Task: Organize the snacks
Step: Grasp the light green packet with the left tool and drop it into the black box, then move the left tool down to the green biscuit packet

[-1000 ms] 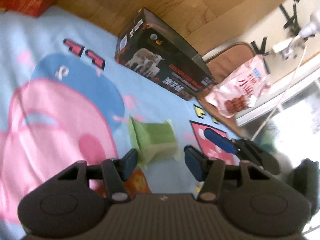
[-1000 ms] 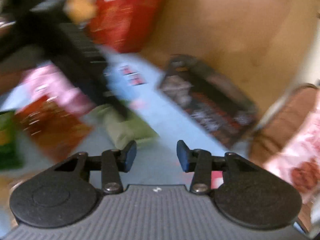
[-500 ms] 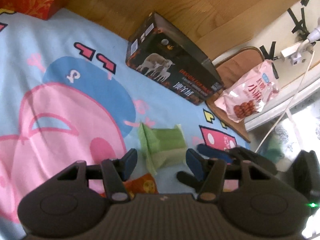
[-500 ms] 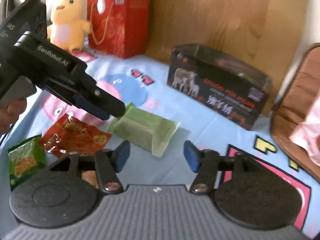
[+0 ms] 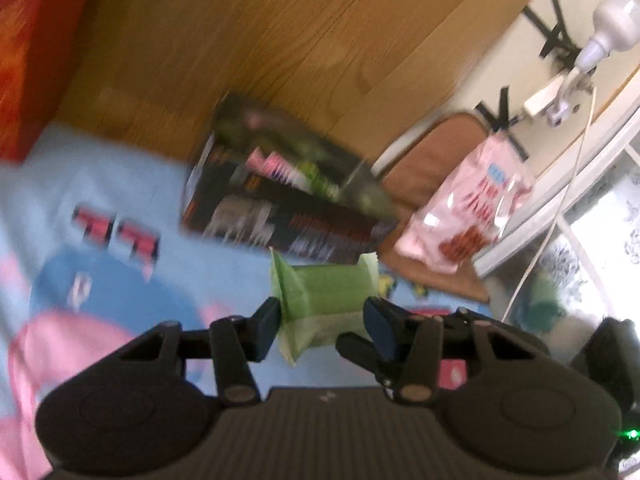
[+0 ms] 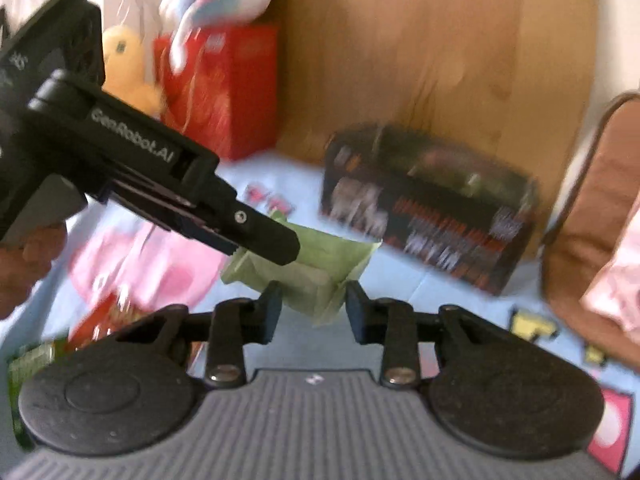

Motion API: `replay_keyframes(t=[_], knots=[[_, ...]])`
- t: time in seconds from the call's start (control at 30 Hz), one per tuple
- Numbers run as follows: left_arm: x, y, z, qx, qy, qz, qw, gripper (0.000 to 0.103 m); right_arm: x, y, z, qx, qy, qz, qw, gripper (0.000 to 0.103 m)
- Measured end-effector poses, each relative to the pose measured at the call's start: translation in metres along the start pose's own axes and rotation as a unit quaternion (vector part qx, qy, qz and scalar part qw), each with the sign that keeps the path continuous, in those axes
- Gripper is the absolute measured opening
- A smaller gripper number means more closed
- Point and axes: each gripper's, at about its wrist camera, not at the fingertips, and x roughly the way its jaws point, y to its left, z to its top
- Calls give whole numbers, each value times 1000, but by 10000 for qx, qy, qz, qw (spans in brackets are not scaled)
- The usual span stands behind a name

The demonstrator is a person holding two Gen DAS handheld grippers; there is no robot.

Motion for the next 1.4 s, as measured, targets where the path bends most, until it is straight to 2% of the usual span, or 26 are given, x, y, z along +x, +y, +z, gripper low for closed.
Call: replay_keyframes(t=[0.13,0.2,0.27,0.33,0.37,0.5,0.67,0.8,0.87,0.9,0.93,1.13,1.2,1.3,1.4], knots=[[15,-18,42,310,-353,111,9988,46,9,-20,27,69,-356,-371,9987,36],[24,-20,64,378,-643,216,9970,52,21,-32,42,214,-484,-535,9972,37],[35,-13,82,214,-795,334,9960,67,37,-44,57,400,-556,-543,9962,39],[42,0,90,-92,-690,455,9965,67,59,-55,69,561,-334,-538,9964,41],[40,6,88,-165,-670,392,9968,67,63,-60,71,705,-256,-603,9954,41],[10,15,61,-6,-753,305,9967,67,41,-75,55,1122,-341,-308,9926,41],[-21,36,5,-215,-424,172,9987,67,3,-78,9,1490,-126,-69,9887,44],[-49,52,-48,-518,-239,183,9982,67,-28,-65,-21,1819,-186,571,9815,50],[-66,57,-70,-625,-205,194,9976,67,-40,-46,-34,1849,-213,931,9781,58],[-74,57,-80,-647,-197,213,9975,67,-46,-36,-40,1811,-207,1113,9769,64],[-84,58,-91,-667,-189,219,9974,68,-52,-24,-46,1720,-196,1269,9767,66],[-131,52,-130,-628,-180,195,9977,70,-71,33,-68,1313,25,1739,9760,66],[-142,51,-142,-653,-152,222,9975,70,-78,50,-70,989,-1,1883,9771,66],[-151,52,-158,-734,-118,228,9970,70,-82,72,-70,294,87,1698,9850,66],[-157,52,-167,-779,-136,166,9967,69,-79,80,-71,63,224,1639,9862,66]])
